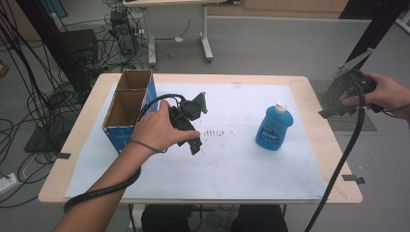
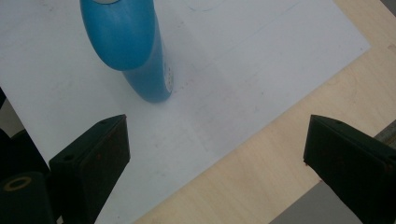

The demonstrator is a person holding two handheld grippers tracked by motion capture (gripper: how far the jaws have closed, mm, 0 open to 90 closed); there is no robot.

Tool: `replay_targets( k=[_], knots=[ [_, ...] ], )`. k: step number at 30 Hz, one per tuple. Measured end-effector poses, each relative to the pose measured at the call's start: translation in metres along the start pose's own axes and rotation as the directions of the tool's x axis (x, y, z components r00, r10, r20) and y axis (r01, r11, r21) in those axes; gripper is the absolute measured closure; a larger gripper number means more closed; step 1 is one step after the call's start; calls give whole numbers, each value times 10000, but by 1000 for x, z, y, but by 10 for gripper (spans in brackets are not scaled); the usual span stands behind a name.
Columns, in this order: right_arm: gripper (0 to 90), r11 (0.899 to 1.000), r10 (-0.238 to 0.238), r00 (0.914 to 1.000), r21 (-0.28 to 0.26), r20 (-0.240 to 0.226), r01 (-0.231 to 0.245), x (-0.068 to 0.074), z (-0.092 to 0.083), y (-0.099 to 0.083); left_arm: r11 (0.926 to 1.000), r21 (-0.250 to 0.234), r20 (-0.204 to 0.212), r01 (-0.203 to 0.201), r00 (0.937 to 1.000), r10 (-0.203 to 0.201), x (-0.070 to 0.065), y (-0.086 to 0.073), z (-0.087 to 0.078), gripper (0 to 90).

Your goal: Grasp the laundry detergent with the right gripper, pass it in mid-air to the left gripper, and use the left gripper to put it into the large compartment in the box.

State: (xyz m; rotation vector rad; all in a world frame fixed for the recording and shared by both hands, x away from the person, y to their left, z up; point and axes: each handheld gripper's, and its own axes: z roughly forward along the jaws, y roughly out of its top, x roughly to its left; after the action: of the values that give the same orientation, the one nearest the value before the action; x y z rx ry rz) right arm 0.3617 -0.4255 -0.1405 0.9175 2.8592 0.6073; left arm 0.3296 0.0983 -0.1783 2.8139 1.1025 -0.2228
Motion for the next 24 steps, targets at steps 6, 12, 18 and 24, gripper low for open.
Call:
replay_targets(
  k=[6, 12, 18, 24],
  knots=[
    [68, 9999, 5, 9999, -144, -100, -7, 1, 4, -7, 9999, -117, 50, -24, 10000, 24, -1, -5, 2, 67],
    [64, 9997, -41, 9999, -242, -131, 38, 4, 9, -10, 9999, -136, 104, 58, 9999, -57, -1, -9, 6, 67],
    [62, 9986, -61, 9997, -527, -255, 47, 4, 15, -21, 9998, -215, 166, 28, 9999, -25, -2, -12, 8, 67],
    [58, 9982, -154, 9994, -578, -312, 136, 9, 21, -28, 9998, -210, 193, 59, 9998, -55, -2, -14, 12, 67]
  ],
)
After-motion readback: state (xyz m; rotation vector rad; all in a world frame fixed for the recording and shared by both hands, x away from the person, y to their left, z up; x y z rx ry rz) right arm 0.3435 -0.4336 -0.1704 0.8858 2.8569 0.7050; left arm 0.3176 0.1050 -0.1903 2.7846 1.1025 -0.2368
